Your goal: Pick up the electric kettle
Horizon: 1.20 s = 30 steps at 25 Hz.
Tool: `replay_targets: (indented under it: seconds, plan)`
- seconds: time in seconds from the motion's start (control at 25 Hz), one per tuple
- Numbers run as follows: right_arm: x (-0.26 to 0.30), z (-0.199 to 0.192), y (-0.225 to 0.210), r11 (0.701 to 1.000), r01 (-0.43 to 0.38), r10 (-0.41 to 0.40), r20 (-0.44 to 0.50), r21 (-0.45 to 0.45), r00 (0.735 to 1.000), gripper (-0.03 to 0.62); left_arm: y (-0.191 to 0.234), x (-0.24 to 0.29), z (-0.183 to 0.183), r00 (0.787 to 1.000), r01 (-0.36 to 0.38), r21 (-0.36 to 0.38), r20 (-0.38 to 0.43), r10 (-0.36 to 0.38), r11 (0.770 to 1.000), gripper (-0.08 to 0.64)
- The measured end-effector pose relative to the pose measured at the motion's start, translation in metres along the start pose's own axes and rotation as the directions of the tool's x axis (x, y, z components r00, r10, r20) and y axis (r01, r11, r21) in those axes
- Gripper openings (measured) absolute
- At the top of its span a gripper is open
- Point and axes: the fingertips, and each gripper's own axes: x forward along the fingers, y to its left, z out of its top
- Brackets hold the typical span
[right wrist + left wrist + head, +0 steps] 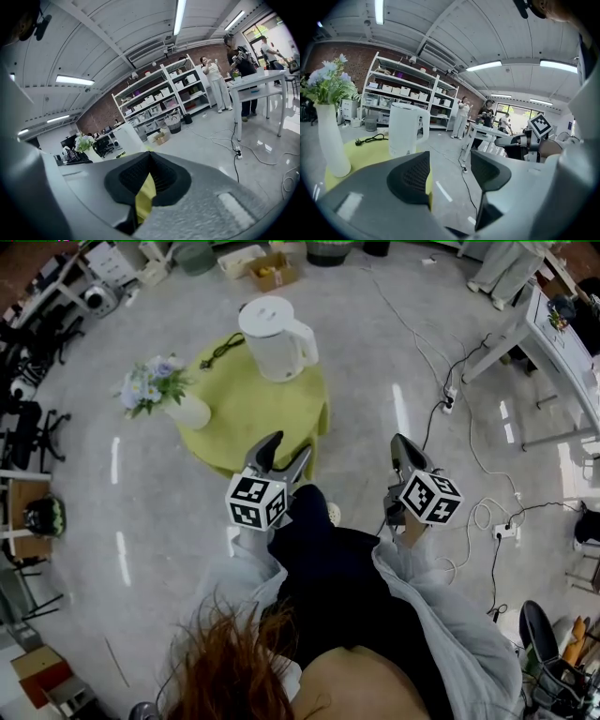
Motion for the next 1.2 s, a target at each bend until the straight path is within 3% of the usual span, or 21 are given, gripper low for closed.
replay_targets:
  seconds: [0.36, 0.8, 1.2]
  plan:
    - [0.017, -0.004, -0.009, 0.999, 0.003, -0.001, -0.036, 0.04, 0.999, 0.002, 0.001, 0.031, 0.02, 1.0, 0.023, 0.003, 0.009, -0.023, 1.0, 0.273]
    - [0.07, 0.044, -0.021, 1.0, 0.02, -0.018, -0.049, 0.024, 0.999, 0.002, 0.053, 0.098, 0.062, 0.998, -0.048, -0.02, 0.045, 0.049, 0.999, 0.273]
    - [0.126, 0.062, -0.022, 0.999, 0.019, -0.015, -0.079, 0.043, 0.997, 0.002, 0.086, 0.154, 0.076, 1.0, -0.022, -0.017, 0.016, 0.023, 1.0, 0.273]
